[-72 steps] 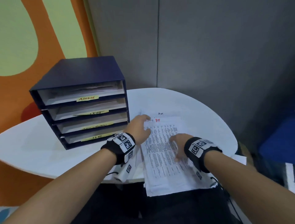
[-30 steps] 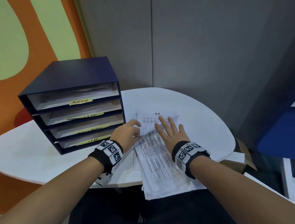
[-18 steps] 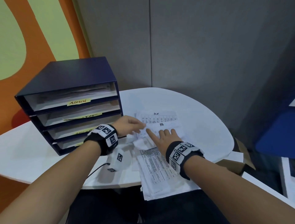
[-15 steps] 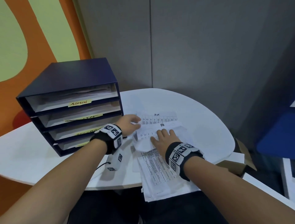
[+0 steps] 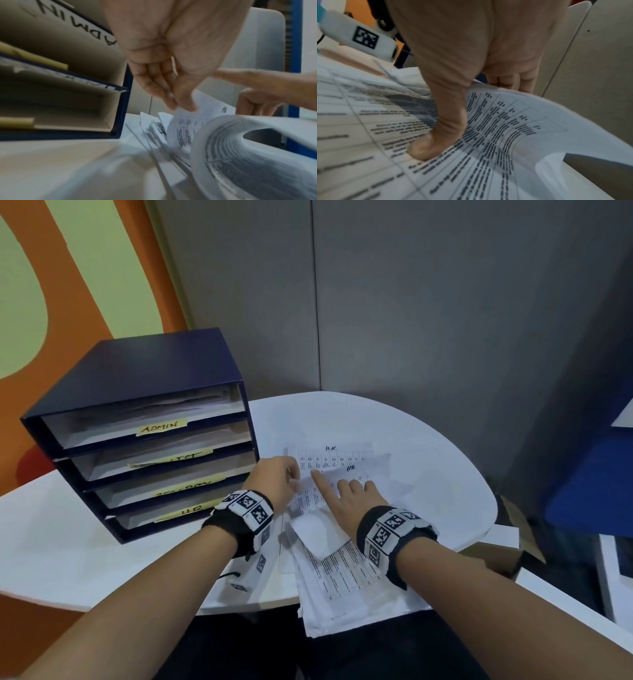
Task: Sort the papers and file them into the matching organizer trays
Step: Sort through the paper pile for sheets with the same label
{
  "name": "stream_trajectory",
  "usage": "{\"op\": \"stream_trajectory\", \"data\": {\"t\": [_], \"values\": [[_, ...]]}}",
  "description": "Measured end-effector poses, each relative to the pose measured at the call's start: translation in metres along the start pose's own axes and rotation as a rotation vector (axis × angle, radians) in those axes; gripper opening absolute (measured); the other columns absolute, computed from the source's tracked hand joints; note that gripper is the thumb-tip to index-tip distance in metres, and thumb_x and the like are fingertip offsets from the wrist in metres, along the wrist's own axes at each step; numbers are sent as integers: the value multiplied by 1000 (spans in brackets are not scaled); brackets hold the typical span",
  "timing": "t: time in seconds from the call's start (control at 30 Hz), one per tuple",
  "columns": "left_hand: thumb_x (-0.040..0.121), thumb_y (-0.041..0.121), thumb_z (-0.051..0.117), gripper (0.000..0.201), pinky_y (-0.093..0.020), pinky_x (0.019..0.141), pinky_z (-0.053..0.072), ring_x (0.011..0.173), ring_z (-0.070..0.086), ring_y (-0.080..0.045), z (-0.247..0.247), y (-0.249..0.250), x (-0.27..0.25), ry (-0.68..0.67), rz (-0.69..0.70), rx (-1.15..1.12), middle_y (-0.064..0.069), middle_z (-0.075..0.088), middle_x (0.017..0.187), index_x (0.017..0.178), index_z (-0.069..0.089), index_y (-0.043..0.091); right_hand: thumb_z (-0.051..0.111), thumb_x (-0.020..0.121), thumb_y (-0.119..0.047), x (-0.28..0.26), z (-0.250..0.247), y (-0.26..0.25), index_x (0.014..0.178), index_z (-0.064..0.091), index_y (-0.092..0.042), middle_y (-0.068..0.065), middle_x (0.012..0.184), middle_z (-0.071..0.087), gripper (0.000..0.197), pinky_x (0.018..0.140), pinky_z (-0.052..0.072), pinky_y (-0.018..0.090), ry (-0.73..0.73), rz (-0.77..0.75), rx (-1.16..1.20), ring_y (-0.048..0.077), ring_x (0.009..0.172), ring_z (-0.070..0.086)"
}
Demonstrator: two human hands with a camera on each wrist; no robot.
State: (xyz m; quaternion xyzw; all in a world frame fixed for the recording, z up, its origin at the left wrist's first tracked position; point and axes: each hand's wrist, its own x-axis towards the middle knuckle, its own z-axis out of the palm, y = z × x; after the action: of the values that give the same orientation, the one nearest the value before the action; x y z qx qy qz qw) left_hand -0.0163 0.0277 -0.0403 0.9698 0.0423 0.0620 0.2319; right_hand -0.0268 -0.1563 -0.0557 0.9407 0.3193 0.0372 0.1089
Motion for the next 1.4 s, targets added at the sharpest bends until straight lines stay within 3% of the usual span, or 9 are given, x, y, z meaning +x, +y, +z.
{"op": "stream_trajectory", "data": {"t": [0.1,0.23,0.33,0.43,0.6,0.87,1.17,1.27,1.4], "values": [[78,9,78,19,-22,67,55,68,62,-6,-2,-3,-12,-305,78,-64,10,67,70,70,68,24,32,98,-20,-2,4,1,152,-12,-15,19,128,46,69,95,35,46,17,42,-14,33,117,45],[77,17,81,11,-32,82,59,74,66,-9,-14,-7,-12,-494,89,-134,5,73,77,75,74,24,59,85,-24,-3,-9,0,121,56,-14,16,109,54,38,83,41,39,42,92,-63,31,100,51],[79,36,79,18,-31,91,54,88,67,-3,-23,-7,0,-490,61,-271,9,74,95,95,75,28,52,89,-20,-4,-10,-3,114,56,-11,16,120,46,26,88,37,41,-43,81,-95,32,113,43],[80,57,70,47,-37,100,49,110,62,-10,-14,-8,17,-249,-83,-327,9,65,122,117,66,29,73,73,-21,-5,-21,1,103,64,-8,24,129,52,33,87,46,45,-34,118,-15,40,123,46],[87,35,69,75,-35,107,41,129,50,-25,16,4,25,-290,-53,50,-7,46,147,149,31,16,59,86,-10,-9,-19,21,140,25,-7,19,134,45,63,101,35,46,-242,31,83,35,122,45],[90,21,62,5,-29,75,50,87,61,-20,5,12,13,68,111,88,3,64,93,85,65,22,60,88,-21,-2,-19,13,153,-3,-16,20,140,37,90,102,33,48,-186,61,8,34,125,40],[87,10,62,12,-33,75,54,90,67,-20,2,12,-11,190,243,171,10,63,121,83,72,14,59,90,-28,0,-10,15,132,-47,-10,16,137,33,116,99,34,44,-102,78,-66,30,122,36],[84,13,69,10,-29,74,56,78,67,-11,1,6,-11,-24,144,-14,12,71,90,76,73,20,57,90,-32,-3,-7,17,149,-17,-16,20,143,25,97,100,32,44,-112,109,-99,33,130,28],[78,15,81,6,-31,83,58,82,71,-10,-3,-12,-5,-432,74,-261,7,77,90,78,77,12,48,95,-25,-3,-12,16,144,21,-9,23,157,-6,58,113,17,50,-161,25,-155,37,145,-6]]}}
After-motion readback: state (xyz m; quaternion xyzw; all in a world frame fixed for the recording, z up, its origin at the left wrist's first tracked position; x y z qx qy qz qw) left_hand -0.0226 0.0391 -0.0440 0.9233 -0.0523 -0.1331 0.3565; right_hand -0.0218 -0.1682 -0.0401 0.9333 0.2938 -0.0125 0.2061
